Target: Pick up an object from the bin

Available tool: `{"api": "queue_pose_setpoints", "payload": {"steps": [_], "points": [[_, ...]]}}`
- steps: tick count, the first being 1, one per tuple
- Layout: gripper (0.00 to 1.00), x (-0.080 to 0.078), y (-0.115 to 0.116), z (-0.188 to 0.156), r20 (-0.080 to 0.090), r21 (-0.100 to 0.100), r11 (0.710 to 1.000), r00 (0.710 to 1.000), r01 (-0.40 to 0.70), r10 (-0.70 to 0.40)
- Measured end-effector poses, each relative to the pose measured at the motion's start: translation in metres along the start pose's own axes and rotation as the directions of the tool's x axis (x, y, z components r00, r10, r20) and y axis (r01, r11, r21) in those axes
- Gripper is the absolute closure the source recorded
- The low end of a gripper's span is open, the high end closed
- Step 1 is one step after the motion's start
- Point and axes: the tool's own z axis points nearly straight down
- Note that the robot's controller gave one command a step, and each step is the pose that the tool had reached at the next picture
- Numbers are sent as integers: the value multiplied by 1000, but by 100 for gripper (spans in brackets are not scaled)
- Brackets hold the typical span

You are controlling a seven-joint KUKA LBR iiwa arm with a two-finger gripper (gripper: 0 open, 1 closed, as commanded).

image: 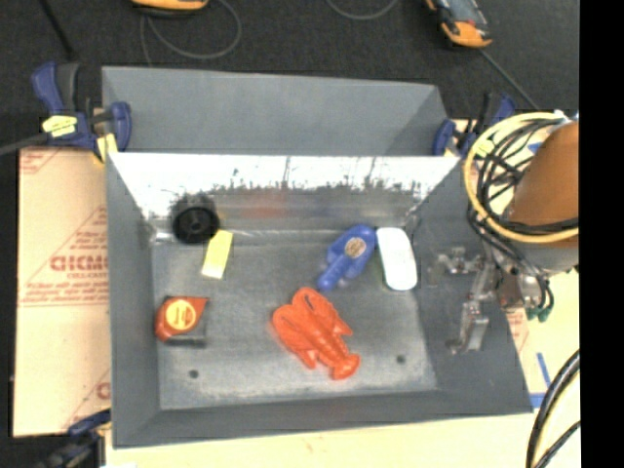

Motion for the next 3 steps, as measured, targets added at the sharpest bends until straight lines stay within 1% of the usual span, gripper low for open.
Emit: {"api": "queue_pose_setpoints", "payload": {"steps": [1, 2, 3], "points": [[0, -15, 36, 20, 3, 2, 999, 999, 40, -40], [0, -27, 61, 51, 2, -5, 978, 978, 210, -210], [0, -31, 86, 81, 1, -1, 967, 967, 256, -256]]}}
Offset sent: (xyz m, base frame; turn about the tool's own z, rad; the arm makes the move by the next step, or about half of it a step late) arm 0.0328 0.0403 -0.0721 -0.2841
